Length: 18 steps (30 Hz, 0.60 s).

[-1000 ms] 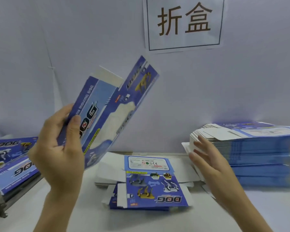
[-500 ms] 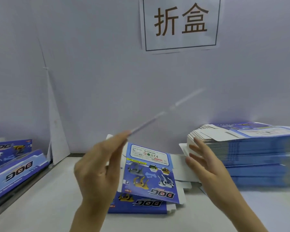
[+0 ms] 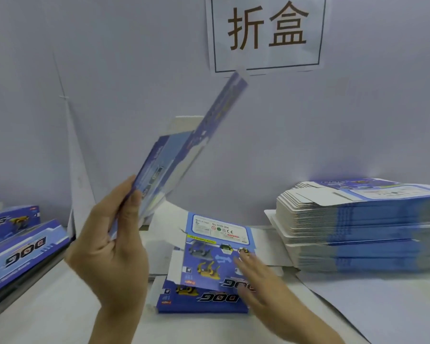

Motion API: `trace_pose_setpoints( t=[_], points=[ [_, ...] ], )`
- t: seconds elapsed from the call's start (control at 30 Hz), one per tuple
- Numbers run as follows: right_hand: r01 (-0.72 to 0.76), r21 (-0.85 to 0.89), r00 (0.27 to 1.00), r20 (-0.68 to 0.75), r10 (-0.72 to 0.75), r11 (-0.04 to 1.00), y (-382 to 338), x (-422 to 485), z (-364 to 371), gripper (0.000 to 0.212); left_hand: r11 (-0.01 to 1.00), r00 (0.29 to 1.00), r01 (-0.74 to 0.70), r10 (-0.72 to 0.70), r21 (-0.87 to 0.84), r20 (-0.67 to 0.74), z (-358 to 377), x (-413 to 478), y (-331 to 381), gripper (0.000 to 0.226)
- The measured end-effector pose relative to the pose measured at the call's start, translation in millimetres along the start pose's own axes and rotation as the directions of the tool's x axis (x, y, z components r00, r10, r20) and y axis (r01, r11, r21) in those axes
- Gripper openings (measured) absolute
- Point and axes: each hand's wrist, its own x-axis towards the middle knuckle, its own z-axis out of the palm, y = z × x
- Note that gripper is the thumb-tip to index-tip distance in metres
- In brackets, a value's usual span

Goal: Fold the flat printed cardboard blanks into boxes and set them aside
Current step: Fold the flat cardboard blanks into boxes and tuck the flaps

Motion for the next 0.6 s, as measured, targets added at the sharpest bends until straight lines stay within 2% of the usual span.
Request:
trace_pose_setpoints(
  t=[0.03, 0.1, 0.17, 0.23, 0.3, 0.33, 0.37, 0.43, 0.5, 0.6],
  points=[
    [0.048, -0.159, 0.999, 0.003, -0.048, 0.986, 4, 1, 15, 0.048, 1.0, 1.0, -0.015, 0.015, 0.014, 0.012, 0, 0, 1, 0.015],
    [0.041, -0.3, 0.999, -0.011, -0.046, 0.953, 1, -2, 23, 0.057, 1.0, 1.0, -0.028, 0.028, 0.012, 0.001, -3, 2, 2, 0.017],
    [0.008, -0.34, 0.999, -0.037, -0.022, 0.94, 4, 3, 27, 0.053, 0.998, 0.998, 0.04, -0.043, -0.056, -0.053, -6, 7, 3, 0.022],
    [-0.057, -0.214, 0.988, 0.127, 0.085, 0.975, 13, 6, 35, 0.058, 0.985, 0.989, 0.121, -0.13, -0.124, -0.068, -6, 9, 4, 0.021],
    [-0.075, -0.069, 0.985, 0.15, 0.085, 0.995, 19, 5, 29, 0.057, 0.961, 0.973, 0.223, -0.229, -0.161, -0.021, -3, 7, 5, 0.021],
    [-0.126, 0.104, 0.985, 0.13, 0.112, 0.987, 18, 2, 21, 0.052, 0.939, 0.954, 0.295, -0.298, -0.175, 0.01, 0, 4, 3, 0.021],
    [-0.173, 0.325, 0.985, 0.076, 0.156, 0.93, 14, 2, 10, 0.043, 0.908, 0.927, 0.375, -0.374, -0.186, 0.04, 2, 1, 1, 0.021],
    [-0.13, 0.66, 0.974, -0.053, 0.218, 0.74, 7, 1, -14, 0.031, 0.831, 0.854, 0.519, -0.512, -0.2, 0.09, 5, -5, -5, 0.021],
    [0.027, 0.792, 0.97, -0.168, 0.176, 0.61, 6, -10, -38, 0.029, 0.742, 0.771, 0.636, -0.623, -0.212, 0.135, 8, -9, -10, 0.021],
    [0.223, 0.815, 0.926, -0.349, 0.146, 0.535, -12, -18, -71, 0.03, 0.625, 0.657, 0.754, -0.723, -0.202, 0.214, 12, -15, -12, 0.02]
  ],
)
